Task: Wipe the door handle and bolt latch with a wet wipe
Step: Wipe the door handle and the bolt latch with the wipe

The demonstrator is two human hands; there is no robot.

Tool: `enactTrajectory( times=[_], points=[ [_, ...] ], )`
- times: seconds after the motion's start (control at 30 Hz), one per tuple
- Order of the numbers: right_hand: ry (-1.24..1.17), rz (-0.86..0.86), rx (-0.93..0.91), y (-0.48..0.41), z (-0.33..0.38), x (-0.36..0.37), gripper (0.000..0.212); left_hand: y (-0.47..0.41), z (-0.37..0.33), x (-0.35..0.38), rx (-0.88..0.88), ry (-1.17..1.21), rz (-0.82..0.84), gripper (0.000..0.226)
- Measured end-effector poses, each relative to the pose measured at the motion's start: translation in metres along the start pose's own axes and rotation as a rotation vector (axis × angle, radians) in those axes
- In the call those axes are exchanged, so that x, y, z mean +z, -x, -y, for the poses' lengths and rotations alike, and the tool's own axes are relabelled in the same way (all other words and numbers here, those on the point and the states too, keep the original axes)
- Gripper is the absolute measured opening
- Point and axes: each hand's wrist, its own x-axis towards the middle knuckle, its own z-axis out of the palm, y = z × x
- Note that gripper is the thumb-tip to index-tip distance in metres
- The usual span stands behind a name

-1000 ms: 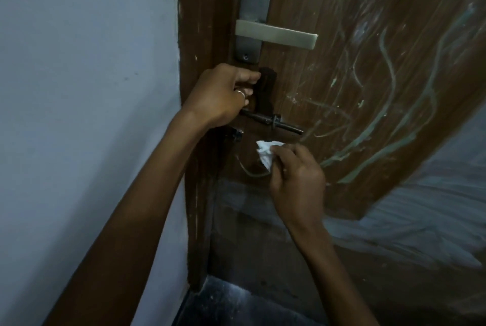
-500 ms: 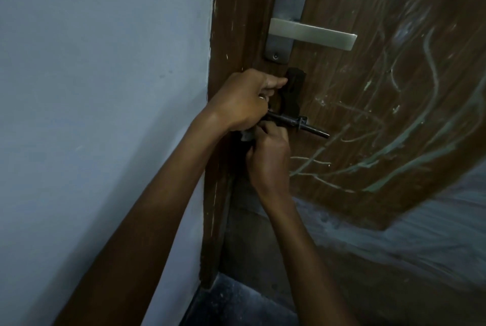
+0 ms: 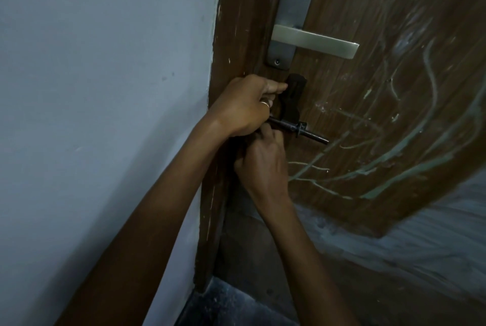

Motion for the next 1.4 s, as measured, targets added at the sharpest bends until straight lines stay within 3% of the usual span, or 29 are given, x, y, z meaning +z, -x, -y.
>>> enactTrajectory(
  times=[0.2,0.4,0.53,0.67,0.8,1.0,1.17,1.4],
  points=[
    [0.024,-0.096,0.084,-0.006,0.006,0.013,0.018,0.001,-0.003,0.001,0.019,-0.030,-0.033,0.044],
    [-0.157,-0.215,0.138,0.013,0.000,-0.010,0.007,0.002,-0.002,0.001,0.028,-0.018,-0.057,0.042],
    [-0.255,-0.346,0.054,0.014,-0.019,-0.014,0.017,0.002,0.000,0.002,0.033,0.013,-0.064,0.045],
    [-0.162,-0.189,-0.123,0.003,-0.024,-0.002,0.045,0.005,0.003,0.007,0.012,0.056,-0.083,0.050],
    [0.018,-0.014,-0.211,0.001,-0.030,0.010,0.033,0.014,0.005,0.009,0.003,0.066,-0.106,0.048],
    [0.036,-0.057,-0.143,0.009,-0.031,0.013,0.045,0.057,0.022,0.034,-0.128,0.382,-0.269,0.037],
    [-0.058,-0.128,-0.029,0.015,-0.019,0.017,0.049,0.082,0.045,0.067,-0.316,0.427,-0.403,0.037],
    [-0.246,-0.180,0.093,0.018,-0.029,0.009,0.023,0.081,0.040,0.071,-0.336,0.310,-0.435,0.035]
  ],
)
